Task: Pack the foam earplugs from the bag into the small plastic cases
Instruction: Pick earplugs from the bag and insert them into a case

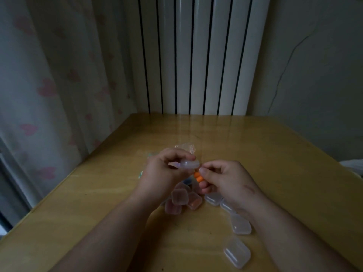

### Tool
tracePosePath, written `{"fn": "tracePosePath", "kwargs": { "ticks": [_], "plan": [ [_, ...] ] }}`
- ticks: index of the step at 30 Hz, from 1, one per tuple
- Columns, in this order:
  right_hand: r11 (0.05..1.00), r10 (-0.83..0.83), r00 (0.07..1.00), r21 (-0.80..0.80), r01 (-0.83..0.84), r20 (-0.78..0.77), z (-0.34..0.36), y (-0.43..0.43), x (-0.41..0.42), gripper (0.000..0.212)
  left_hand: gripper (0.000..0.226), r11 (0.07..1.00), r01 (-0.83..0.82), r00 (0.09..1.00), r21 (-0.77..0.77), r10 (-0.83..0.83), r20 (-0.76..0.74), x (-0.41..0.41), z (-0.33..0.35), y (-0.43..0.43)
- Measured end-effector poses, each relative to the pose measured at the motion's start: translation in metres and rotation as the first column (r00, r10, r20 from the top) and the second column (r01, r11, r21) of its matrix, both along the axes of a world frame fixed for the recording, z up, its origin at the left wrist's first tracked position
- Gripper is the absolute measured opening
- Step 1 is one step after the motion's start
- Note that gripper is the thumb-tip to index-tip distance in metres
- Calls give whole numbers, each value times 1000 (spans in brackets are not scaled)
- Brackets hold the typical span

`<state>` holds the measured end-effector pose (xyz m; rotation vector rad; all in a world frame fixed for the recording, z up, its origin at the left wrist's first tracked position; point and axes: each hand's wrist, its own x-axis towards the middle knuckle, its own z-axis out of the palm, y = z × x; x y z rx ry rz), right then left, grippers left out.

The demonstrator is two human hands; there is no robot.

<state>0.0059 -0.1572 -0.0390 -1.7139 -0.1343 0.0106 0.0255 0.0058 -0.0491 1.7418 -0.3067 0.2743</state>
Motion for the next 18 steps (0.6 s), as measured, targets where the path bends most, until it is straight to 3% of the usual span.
{"fn": "tracePosePath", "kwargs": {
  "ticks": [3, 7, 12, 18],
  "plan": [
    [999, -6, 1000, 44, 7, -12, -2, 2, 1, 11, 38, 1000, 8, 999, 26, -9, 44, -3, 2, -1],
    [999, -47, 999, 19, 47, -14, -5, -1, 3, 12, 26, 998, 65, 997, 3, -64, -30, -5, 3, -2],
    [998, -59, 998, 20, 59, -15, -6, -3, 4, 12, 28, 999, 37, 998, -5, -37, -52, -2, 1, -3],
    [997, -64, 998, 49, 65, -28, -5, -2, 3, 16, 24, 992, 22, 1000, 128, -20, -15, -1, -2, -1]
  ]
}}
